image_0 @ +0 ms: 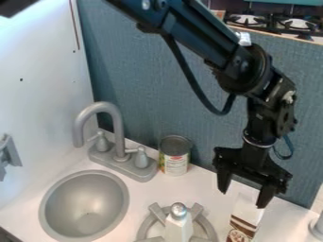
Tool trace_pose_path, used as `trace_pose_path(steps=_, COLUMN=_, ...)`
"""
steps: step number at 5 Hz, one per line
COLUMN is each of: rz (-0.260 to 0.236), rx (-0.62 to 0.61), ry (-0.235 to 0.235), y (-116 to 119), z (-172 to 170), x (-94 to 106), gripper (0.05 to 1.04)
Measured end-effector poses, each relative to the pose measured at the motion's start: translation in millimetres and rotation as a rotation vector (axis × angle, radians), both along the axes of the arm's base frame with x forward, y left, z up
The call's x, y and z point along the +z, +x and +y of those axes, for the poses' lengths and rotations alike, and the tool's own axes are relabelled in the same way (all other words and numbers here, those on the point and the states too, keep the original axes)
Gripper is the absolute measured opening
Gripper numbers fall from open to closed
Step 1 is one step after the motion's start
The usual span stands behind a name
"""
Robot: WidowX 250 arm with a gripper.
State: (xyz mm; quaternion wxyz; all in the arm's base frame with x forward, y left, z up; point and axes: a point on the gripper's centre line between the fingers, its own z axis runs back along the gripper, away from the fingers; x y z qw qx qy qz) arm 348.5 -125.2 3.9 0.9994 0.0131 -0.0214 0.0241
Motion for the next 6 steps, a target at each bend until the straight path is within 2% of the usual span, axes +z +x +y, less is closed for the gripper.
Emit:
trace_pose_path(steps=1, rz=0.005, rx=0.017, ry=-0.056, y=2, z=-4, x=-7.6, gripper=0.997)
trace_pose_path(steps=2, rz=-0.012, rx=0.013, ry=-0.091, y=5, z=-8, x=-7.3, gripper=0.997)
trace_pose_path(steps=3, rz=-0.016, rx=0.011, ry=-0.093, y=5, z=-9, x=-7.8, gripper=0.997)
trace_pose_path(steps=5, rz=0.025, rx=0.008, ry=-0.078, y=4, z=-9, x=-22.0, gripper=0.997)
trace_pose_path(steps=6, rz=0.05, rx=0.016, ry=-0.074, y=2, z=-9, x=-32.8, gripper=0.945)
